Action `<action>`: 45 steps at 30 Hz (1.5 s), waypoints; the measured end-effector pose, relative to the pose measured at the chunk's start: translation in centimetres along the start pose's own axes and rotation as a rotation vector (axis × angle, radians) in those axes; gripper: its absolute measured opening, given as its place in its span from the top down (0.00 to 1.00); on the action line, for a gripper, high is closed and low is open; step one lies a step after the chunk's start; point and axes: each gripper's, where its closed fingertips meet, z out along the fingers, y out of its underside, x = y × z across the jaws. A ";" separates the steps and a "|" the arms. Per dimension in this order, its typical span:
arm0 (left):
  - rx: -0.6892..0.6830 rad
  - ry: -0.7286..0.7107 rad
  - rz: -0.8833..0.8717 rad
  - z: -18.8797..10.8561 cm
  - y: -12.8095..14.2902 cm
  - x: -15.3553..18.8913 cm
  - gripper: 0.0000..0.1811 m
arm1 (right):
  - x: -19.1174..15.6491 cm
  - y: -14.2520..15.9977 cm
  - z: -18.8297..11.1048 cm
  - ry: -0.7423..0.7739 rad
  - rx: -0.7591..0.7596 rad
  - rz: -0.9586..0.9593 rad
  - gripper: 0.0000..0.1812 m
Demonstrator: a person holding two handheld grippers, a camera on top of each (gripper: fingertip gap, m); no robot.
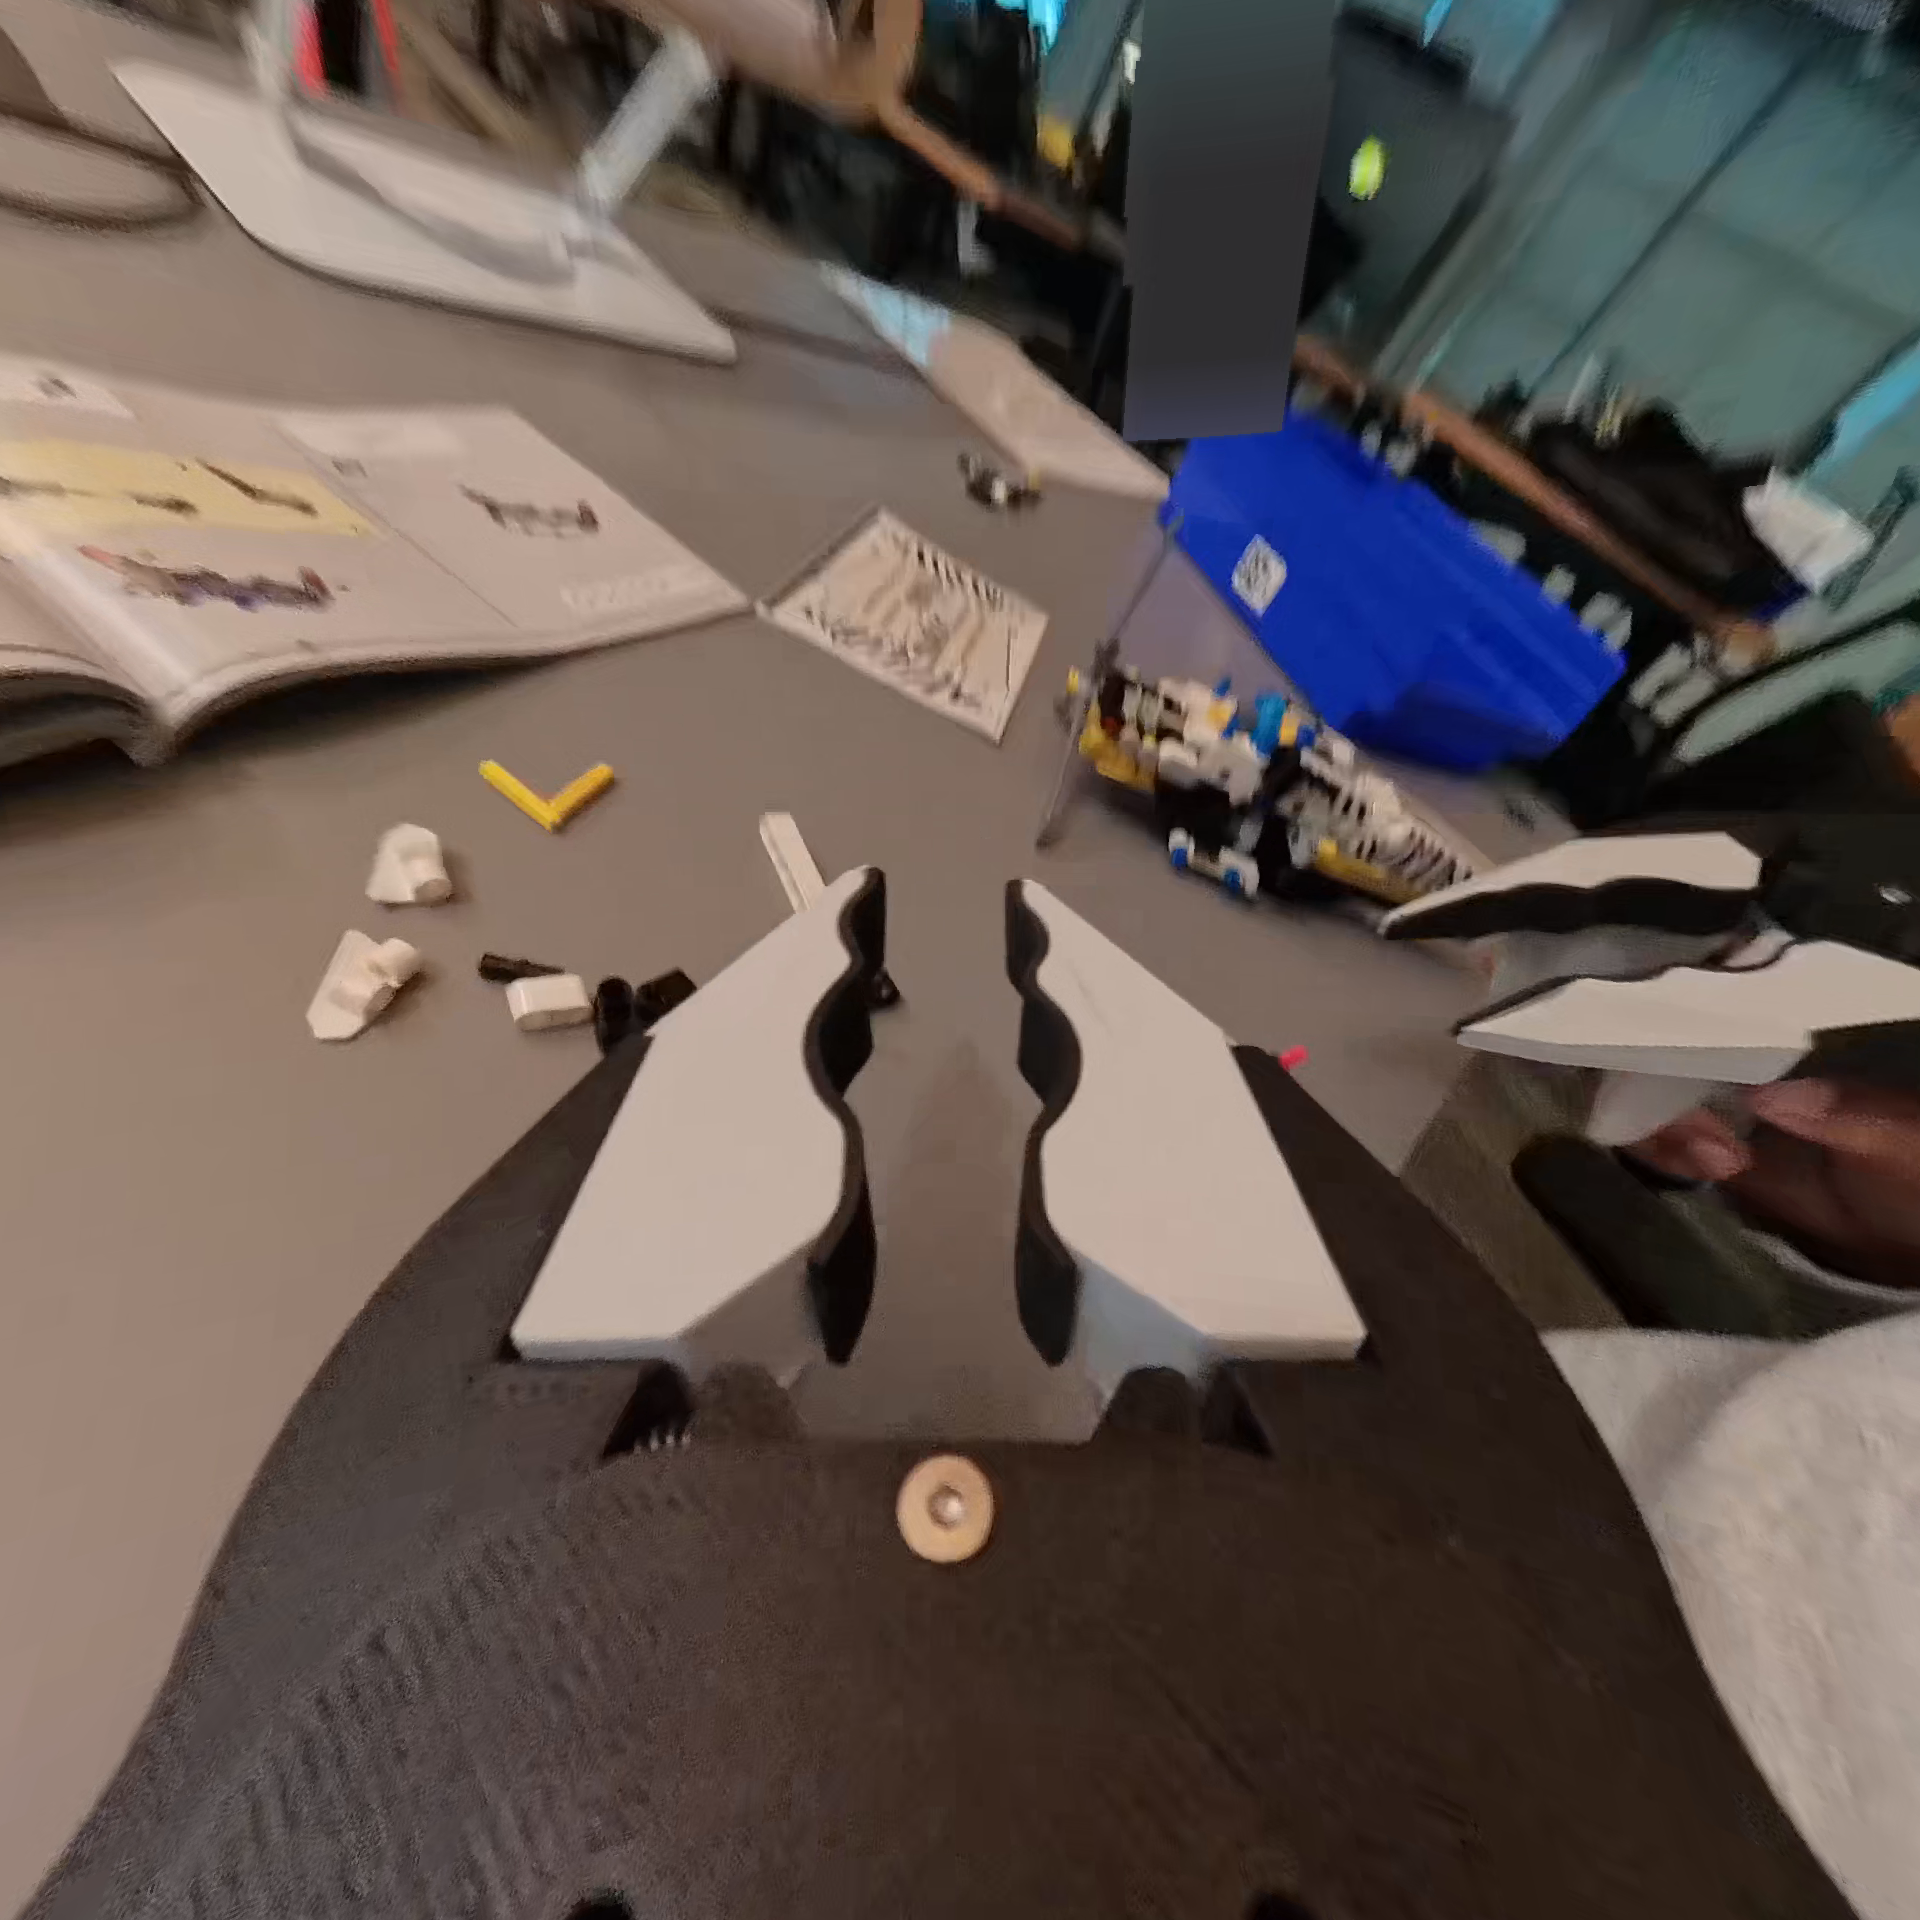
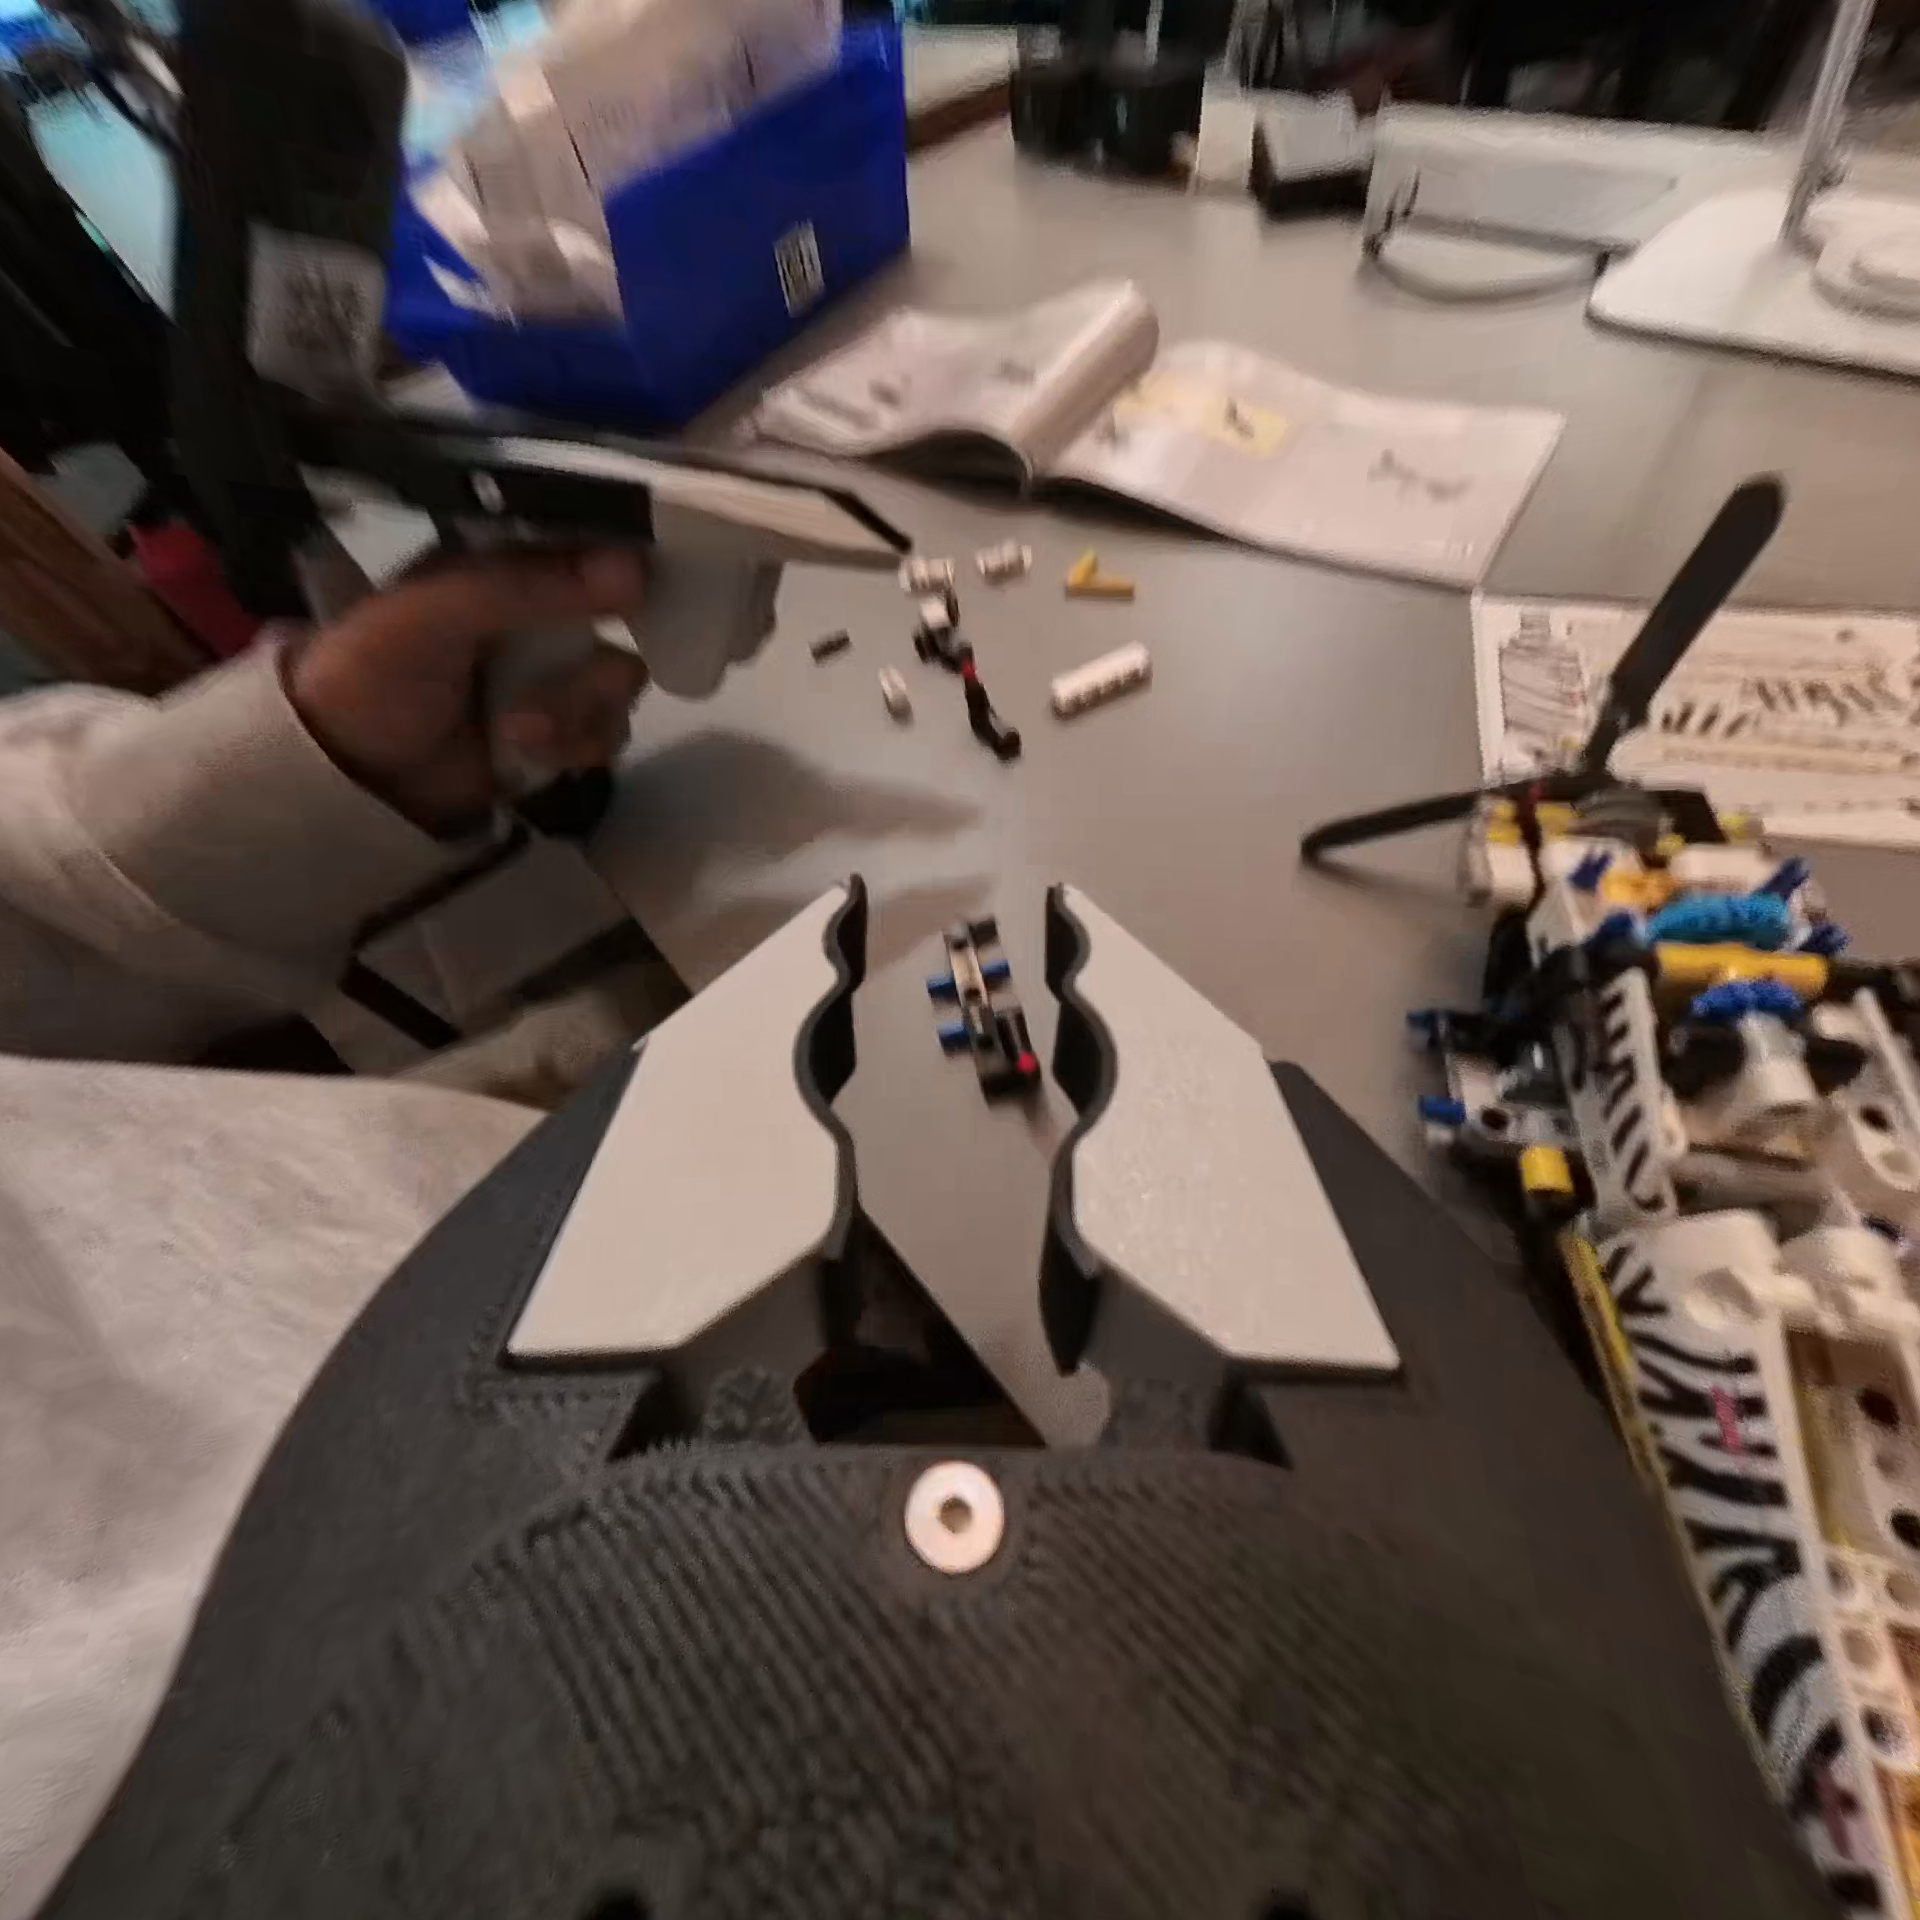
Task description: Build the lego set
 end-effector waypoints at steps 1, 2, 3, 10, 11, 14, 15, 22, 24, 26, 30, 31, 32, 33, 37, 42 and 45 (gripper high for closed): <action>-0.051 0.019 0.000 0.3 0.6 0.1 0.85 | 0.3 1.3 0.3 0.021 -0.061 -0.010 0.82; -0.079 0.025 -0.008 0.5 0.9 0.1 0.83 | 0.5 2.7 0.5 0.039 -0.123 -0.017 0.81; -0.100 0.022 -0.020 0.7 1.2 -0.1 0.83 | 0.6 4.0 0.7 0.050 -0.172 -0.018 0.80; -0.138 -0.002 -0.102 1.1 1.8 -1.1 0.85 | 0.8 6.5 2.1 0.080 -0.242 0.005 0.78; -0.142 -0.002 -0.123 1.1 1.8 -1.3 0.85 | 0.8 6.4 2.3 0.079 -0.231 0.014 0.78; -0.172 0.028 -0.180 1.3 2.3 -1.4 0.84 | 1.1 6.2 2.6 0.079 -0.222 0.035 0.78; -0.188 0.033 -0.195 1.5 2.5 -1.5 0.84 | 1.2 6.1 2.7 0.078 -0.224 0.031 0.79; -0.280 0.036 -0.237 2.2 3.8 -1.7 0.84 | 1.5 6.1 3.1 0.084 -0.244 -0.019 0.85; -0.280 0.034 -0.249 2.2 3.8 -1.8 0.84 | 1.5 6.1 3.2 0.083 -0.245 -0.032 0.86; -0.277 0.033 -0.255 2.1 3.8 -1.9 0.84 | 1.4 6.0 3.4 0.080 -0.244 -0.046 0.88; -0.275 0.030 -0.255 2.1 3.7 -1.9 0.84 | 1.2 5.9 3.7 0.069 -0.239 -0.065 0.92; -0.273 0.029 -0.255 2.1 3.7 -1.9 0.84 | 1.2 5.9 3.8 0.067 -0.239 -0.070 0.92; -0.271 0.031 -0.256 2.1 3.7 -1.9 0.84 | 1.1 5.9 3.8 0.064 -0.239 -0.076 0.92; -0.270 0.032 -0.257 2.1 3.7 -1.9 0.84 | 1.1 5.9 3.8 0.061 -0.239 -0.081 0.92; -0.271 0.033 -0.266 2.1 3.7 -2.0 0.84 | 0.9 5.8 4.0 0.050 -0.238 -0.098 0.92; -0.275 0.031 -0.269 2.1 3.8 -2.0 0.84 | 0.8 5.7 4.1 0.053 -0.229 -0.125 0.92; -0.278 0.035 -0.274 2.1 3.8 -2.0 0.83 | 0.8 5.6 4.2 0.065 -0.224 -0.165 0.92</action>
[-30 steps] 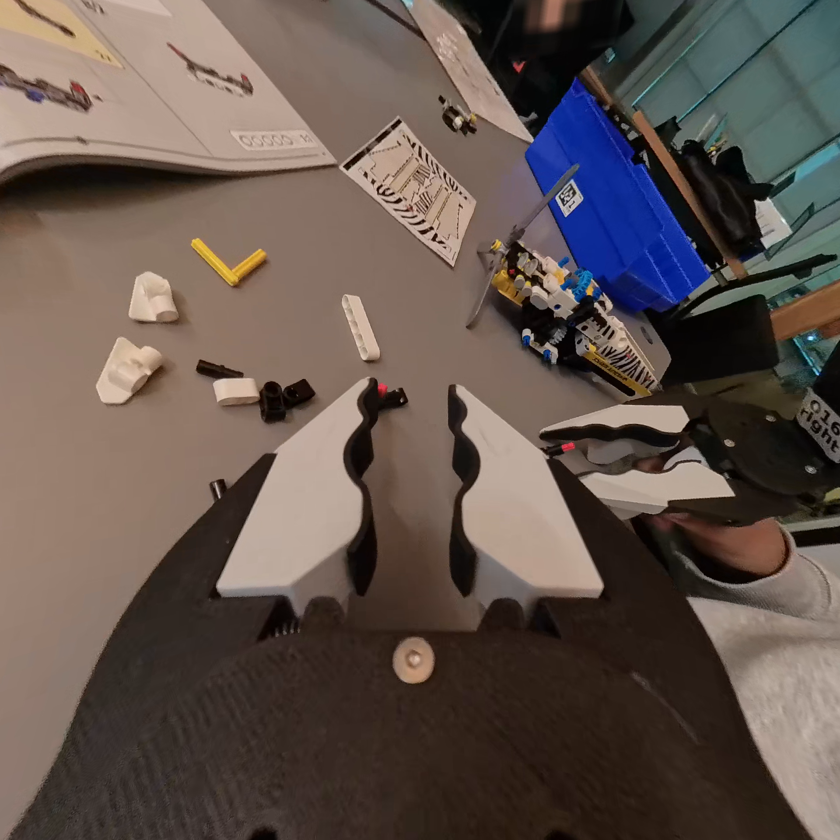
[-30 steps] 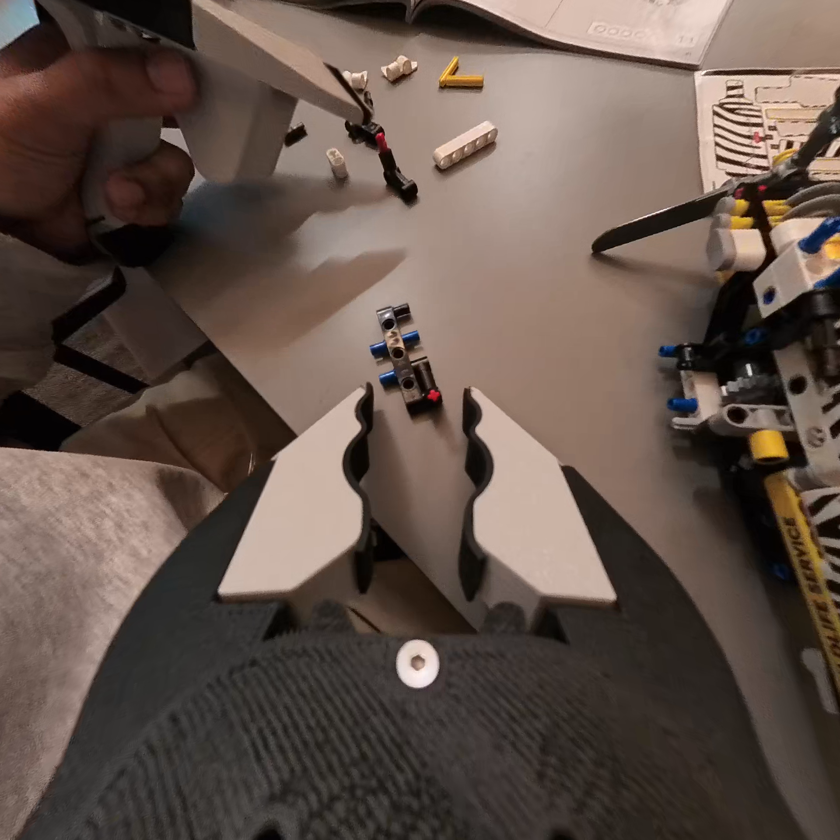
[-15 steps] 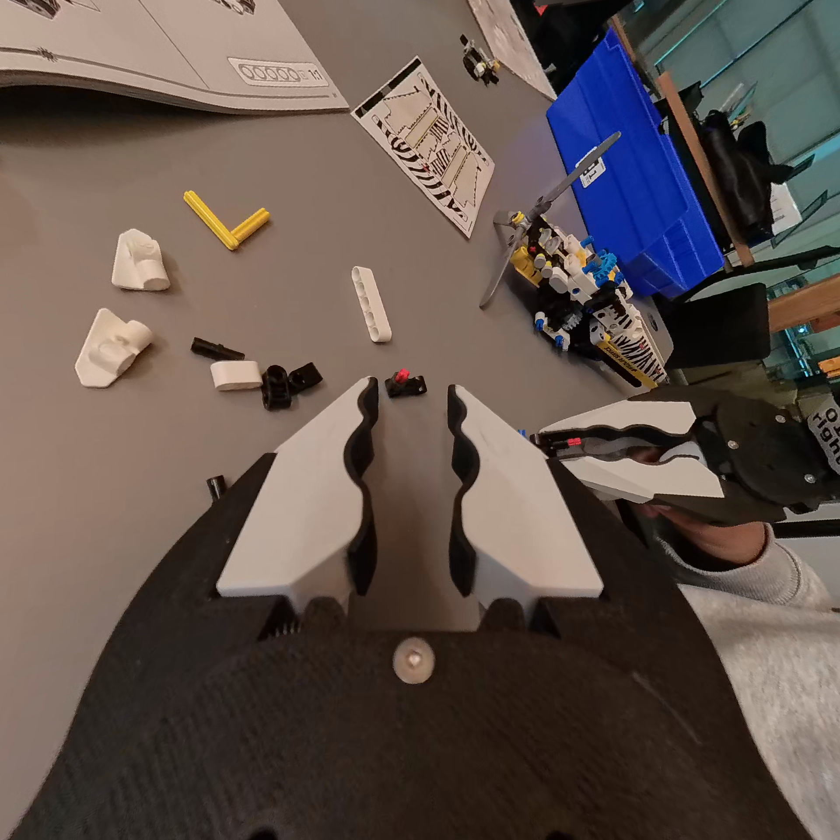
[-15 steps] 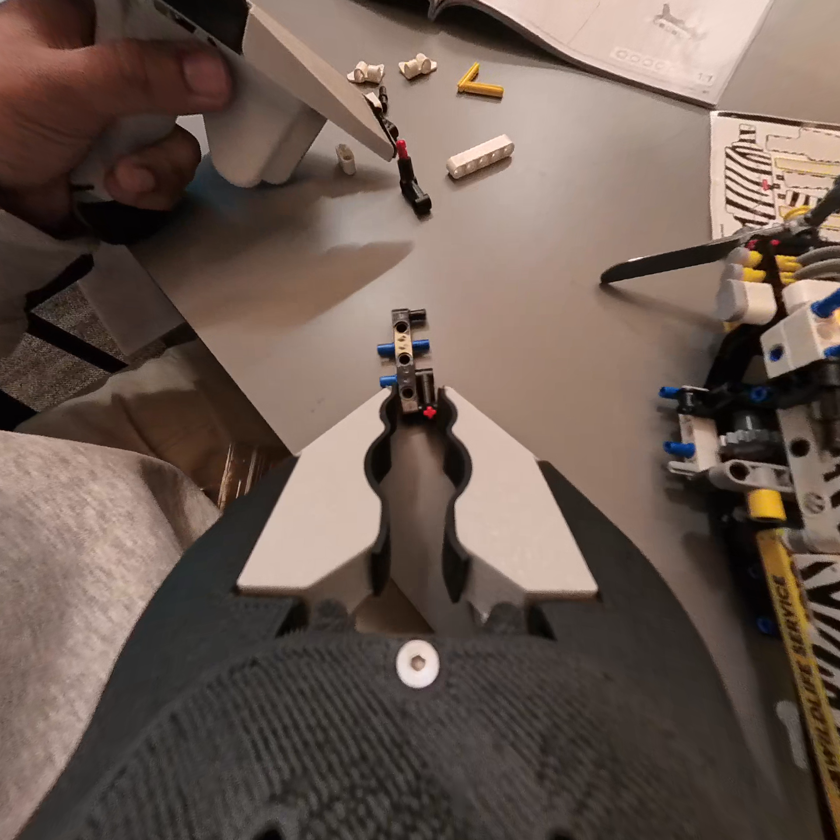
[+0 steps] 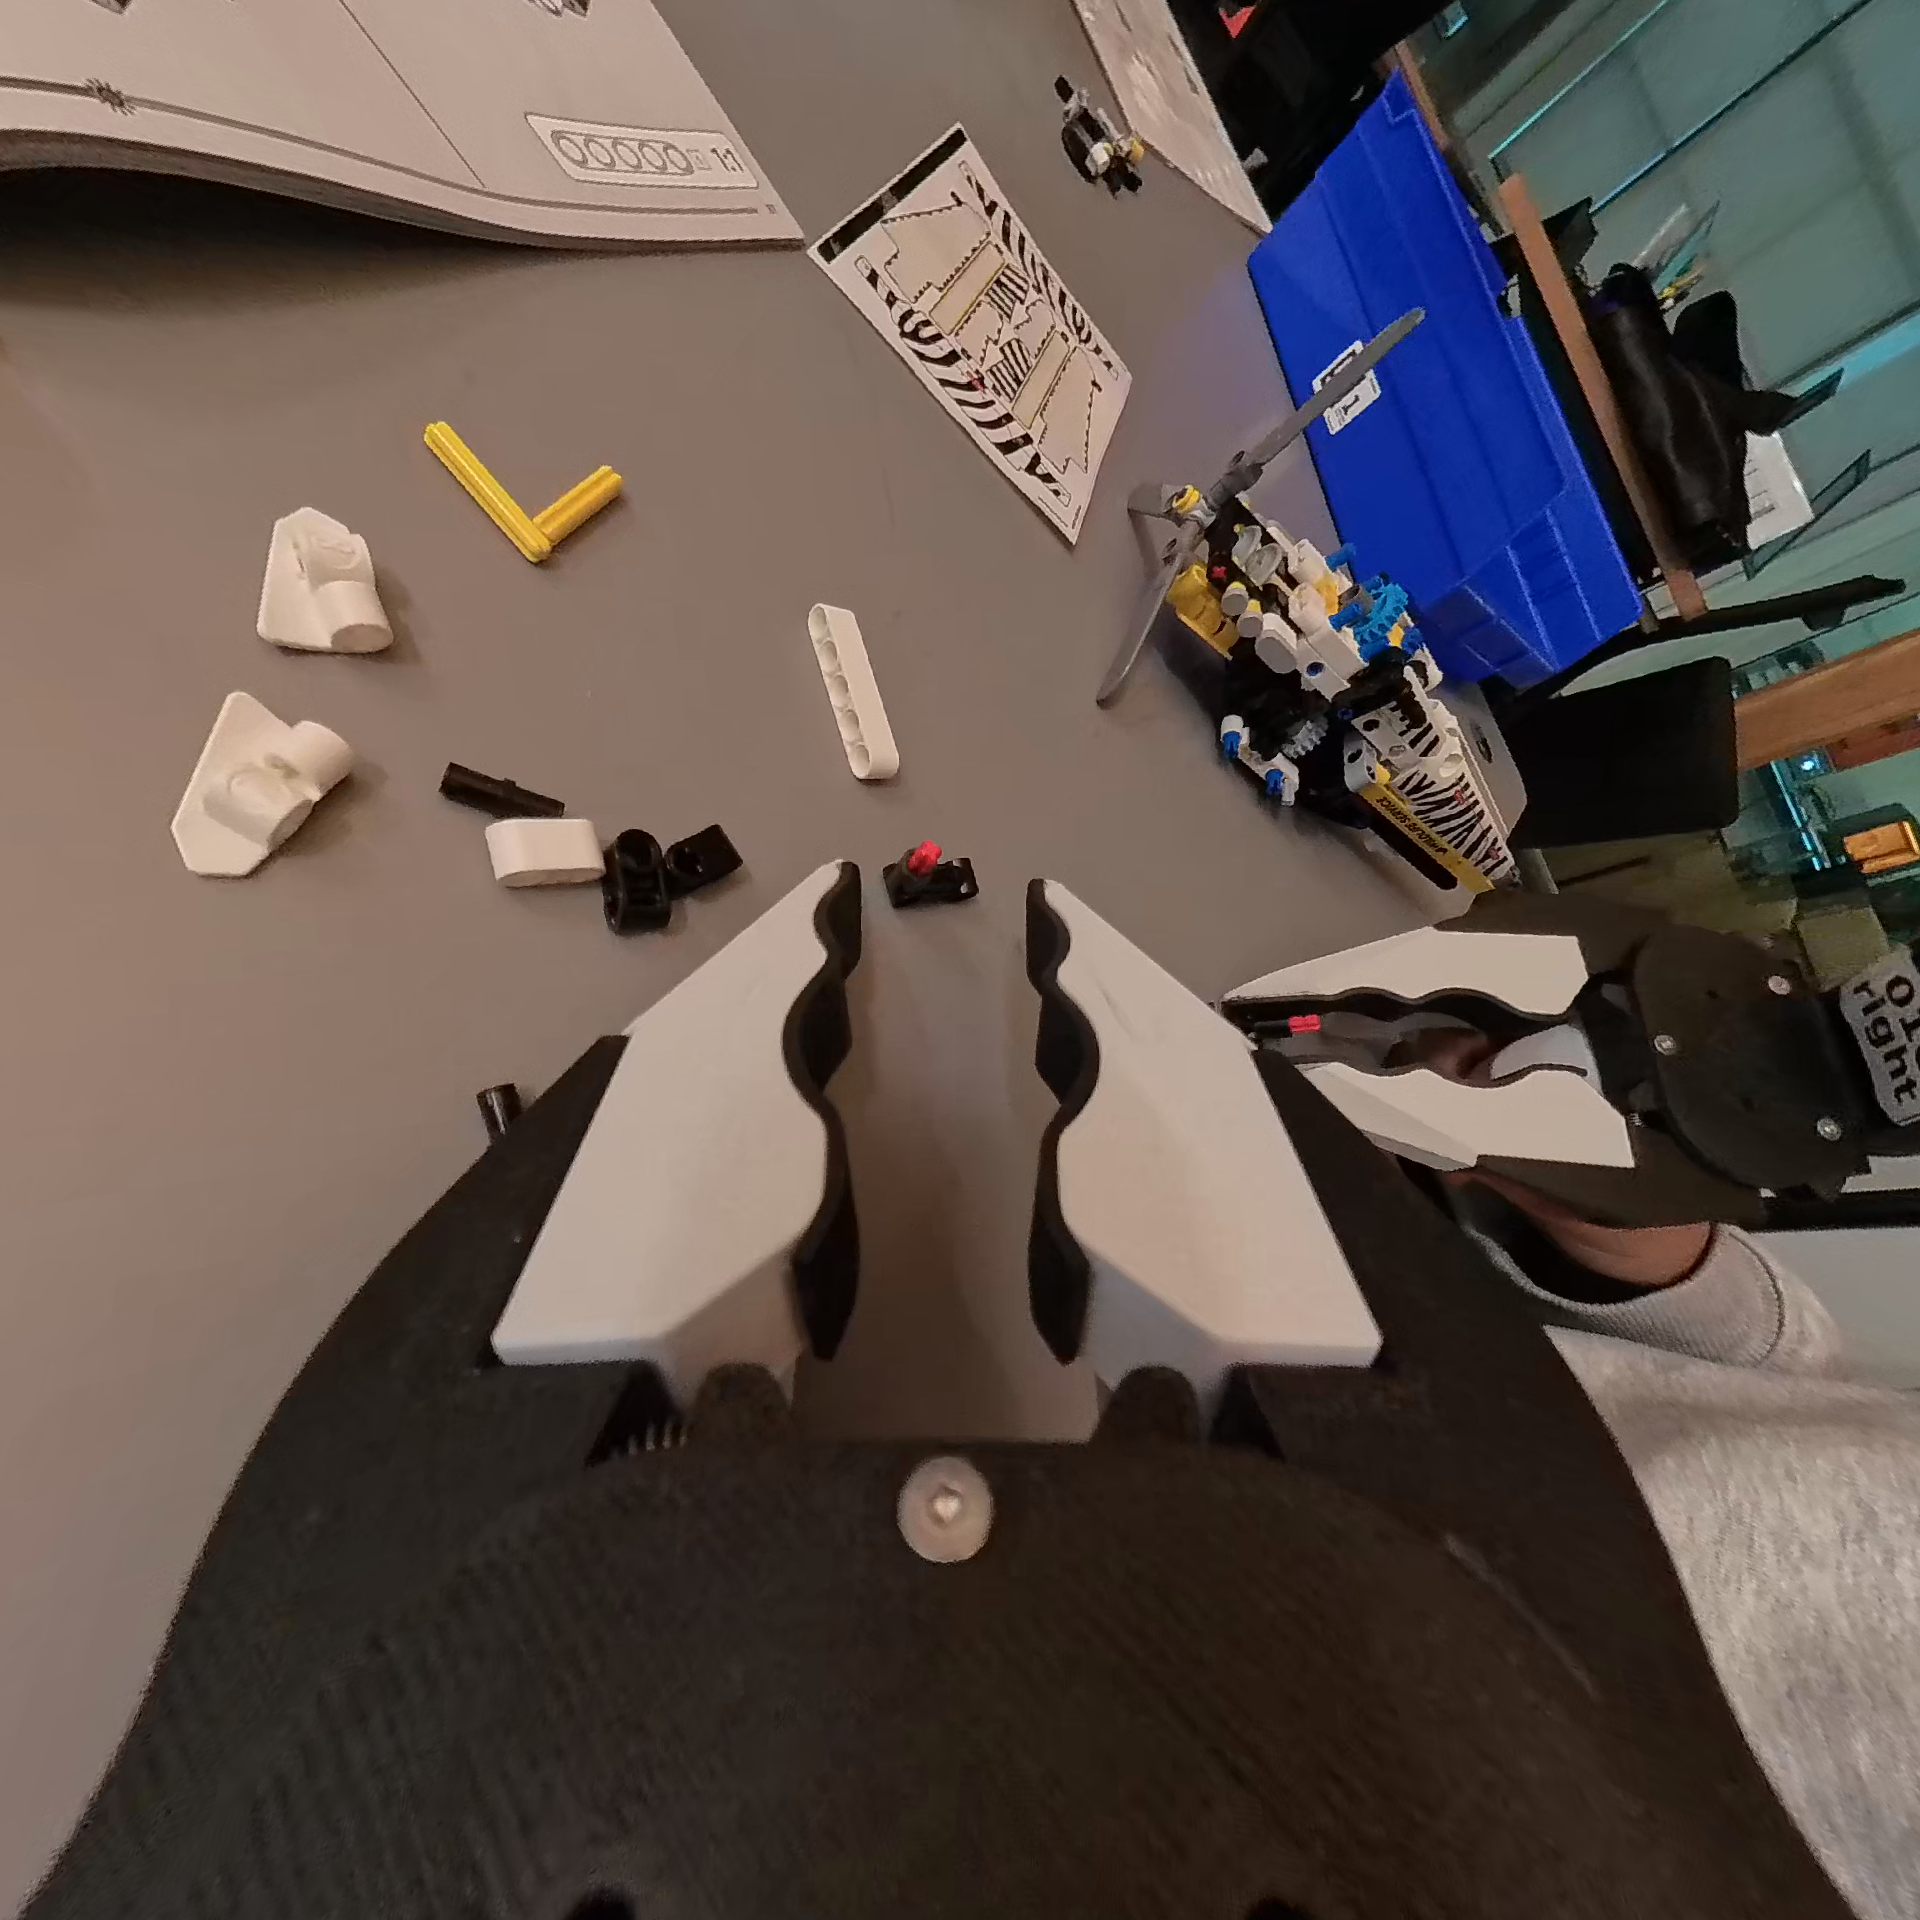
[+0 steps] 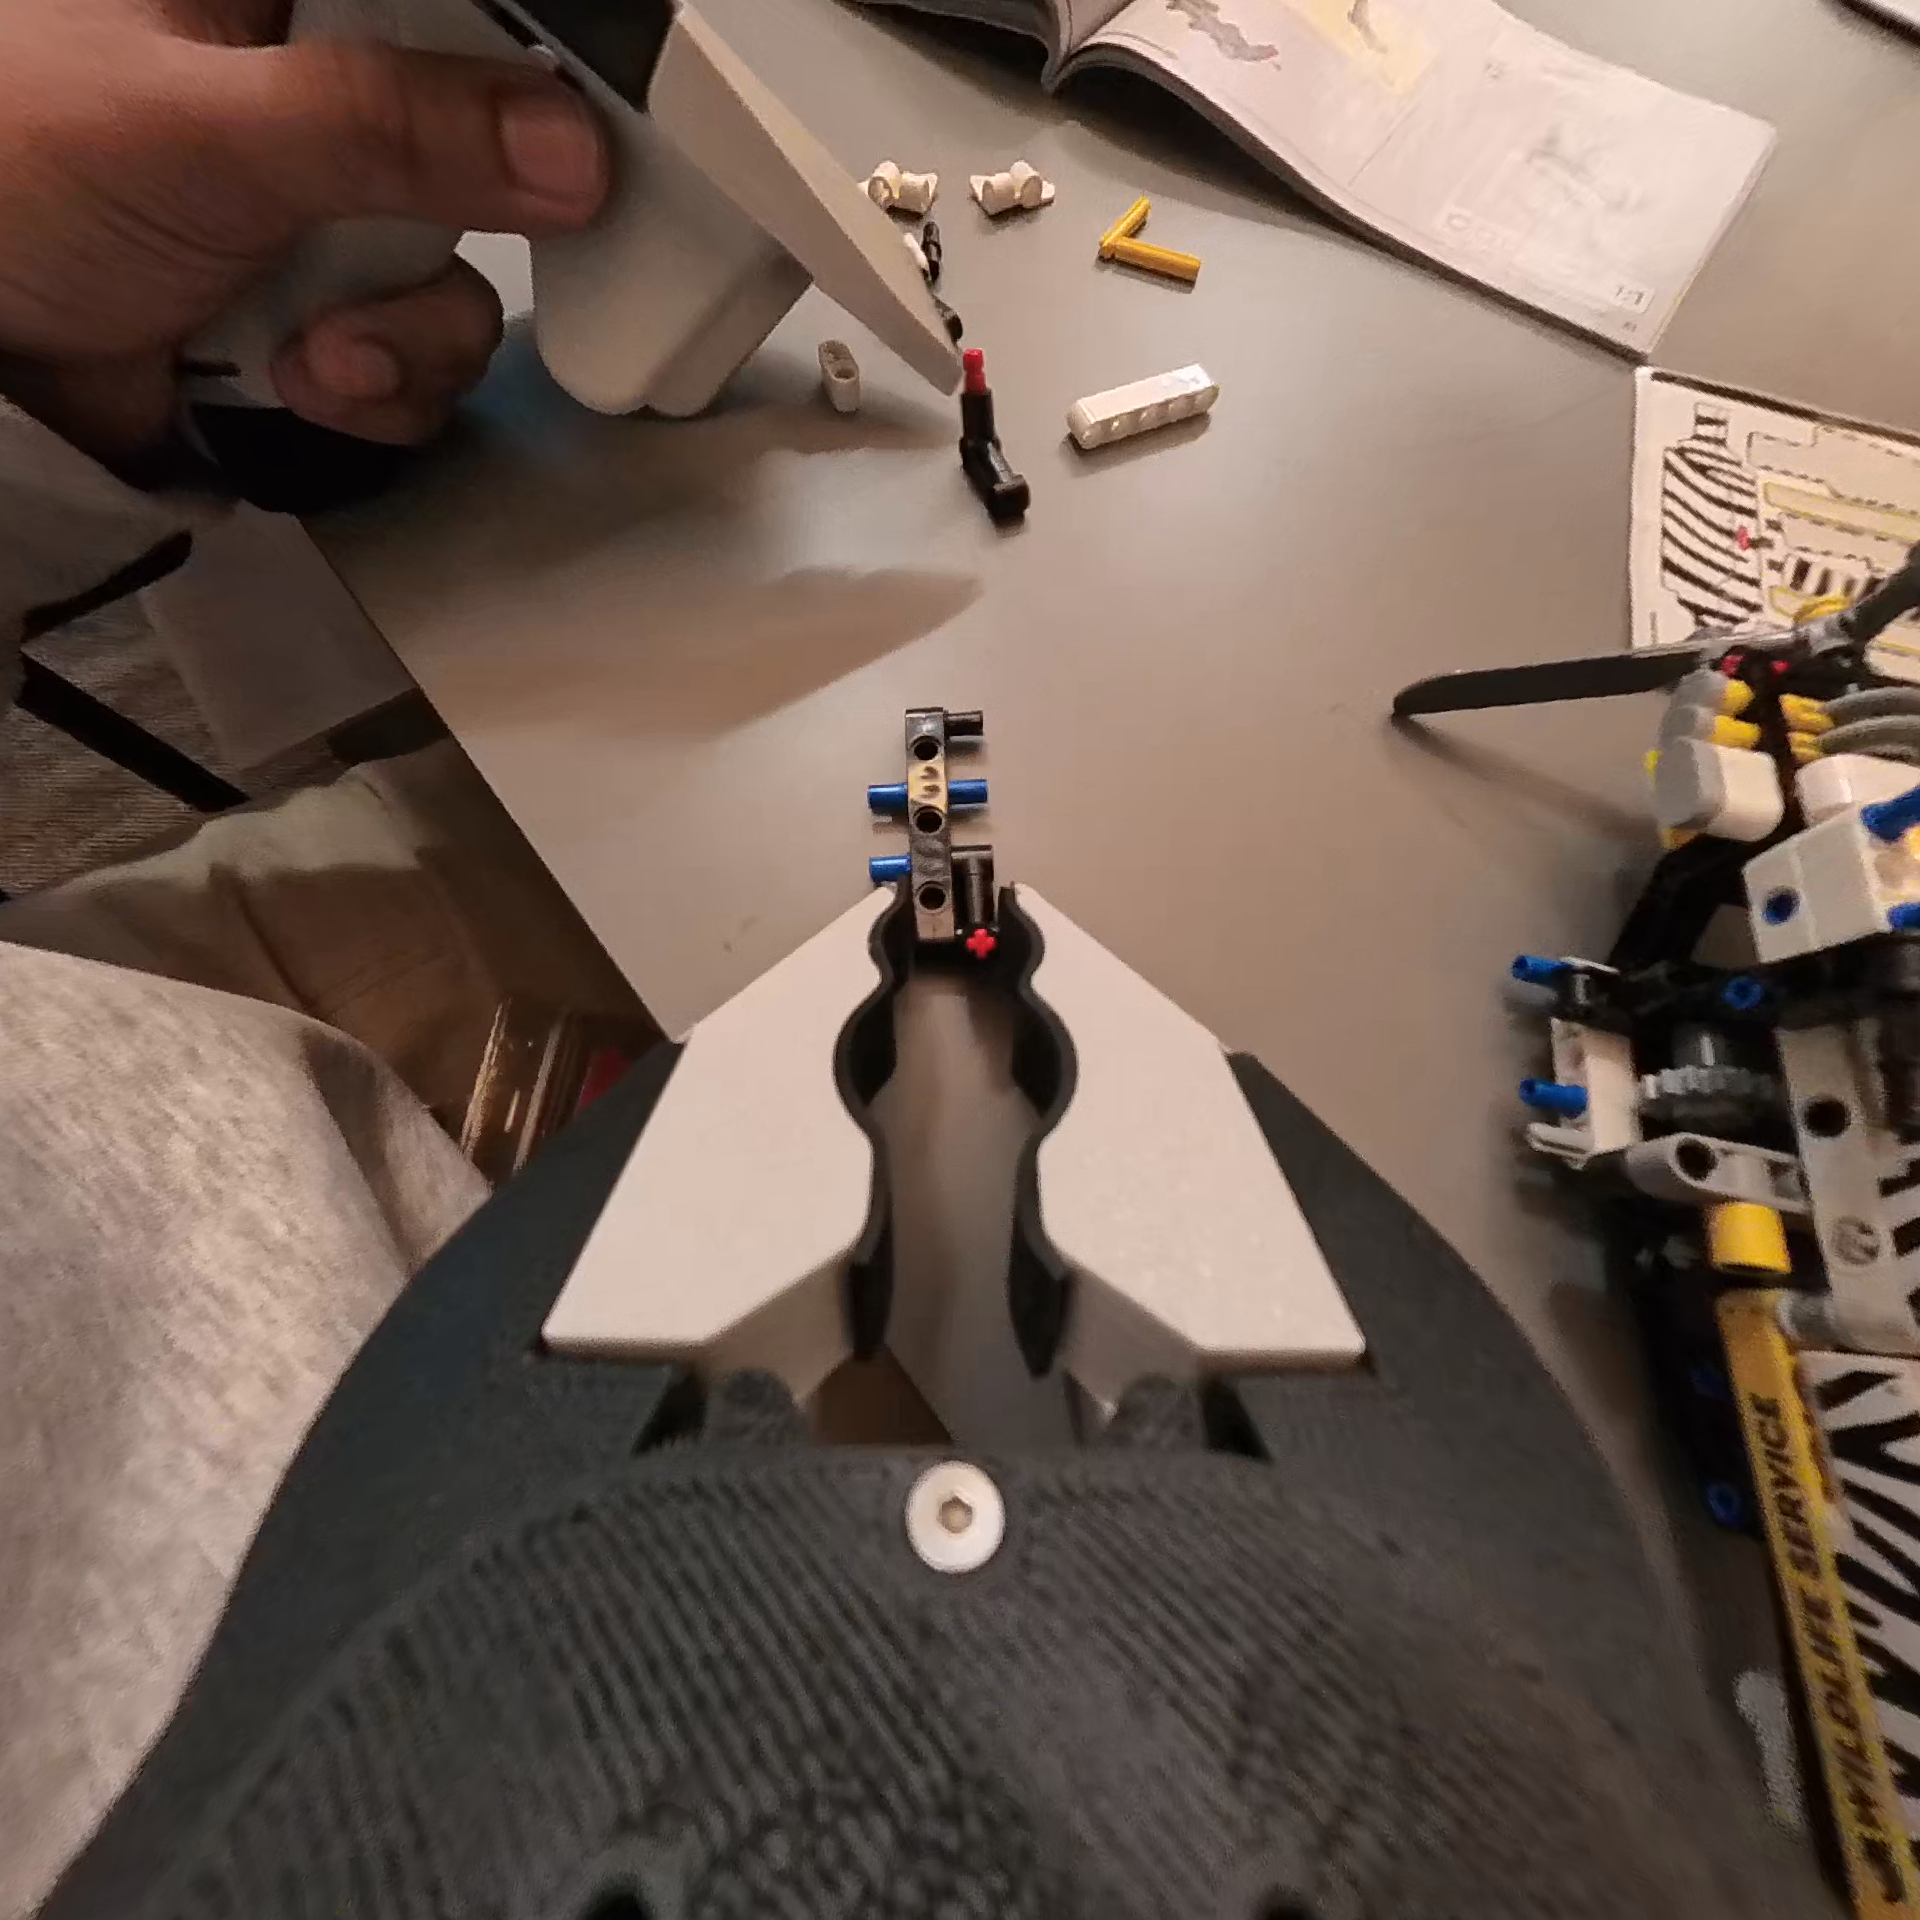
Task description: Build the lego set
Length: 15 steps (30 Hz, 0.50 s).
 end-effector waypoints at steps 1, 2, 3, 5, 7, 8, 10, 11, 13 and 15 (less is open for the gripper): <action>-0.001 0.003 -0.001 0.0 0.0 0.0 0.84 | 0.0 0.0 0.0 0.006 -0.001 -0.015 0.92; -0.001 0.003 -0.002 0.0 0.0 0.0 0.84 | -0.1 -0.1 0.0 0.012 -0.003 -0.029 0.92; -0.001 0.003 -0.002 0.0 0.0 0.0 0.84 | -0.1 -0.1 0.1 0.017 -0.004 -0.043 0.92; -0.001 0.002 -0.001 0.0 0.0 0.0 0.84 | -0.1 -0.3 0.1 0.033 -0.002 -0.074 0.92; 0.000 -0.002 0.002 0.0 0.0 0.0 0.84 | 0.0 -0.4 0.1 0.060 0.001 -0.115 0.92; 0.003 -0.004 0.004 0.0 0.0 0.0 0.84 | 0.1 -0.5 0.1 0.080 0.000 -0.140 0.92; 0.015 -0.007 0.008 -0.1 -0.2 0.0 0.84 | 0.5 -0.5 0.1 0.124 -0.006 -0.199 0.92; 0.022 -0.009 0.008 -0.2 -0.3 0.0 0.84 | 0.6 -0.6 0.0 0.146 -0.009 -0.231 0.92; 0.031 -0.013 0.006 -0.3 -0.4 -0.1 0.84 | 0.8 -0.6 0.0 0.186 -0.016 -0.295 0.92; 0.034 -0.022 0.001 -0.3 -0.4 -0.3 0.84 | 0.9 -0.8 0.0 0.226 -0.015 -0.358 0.92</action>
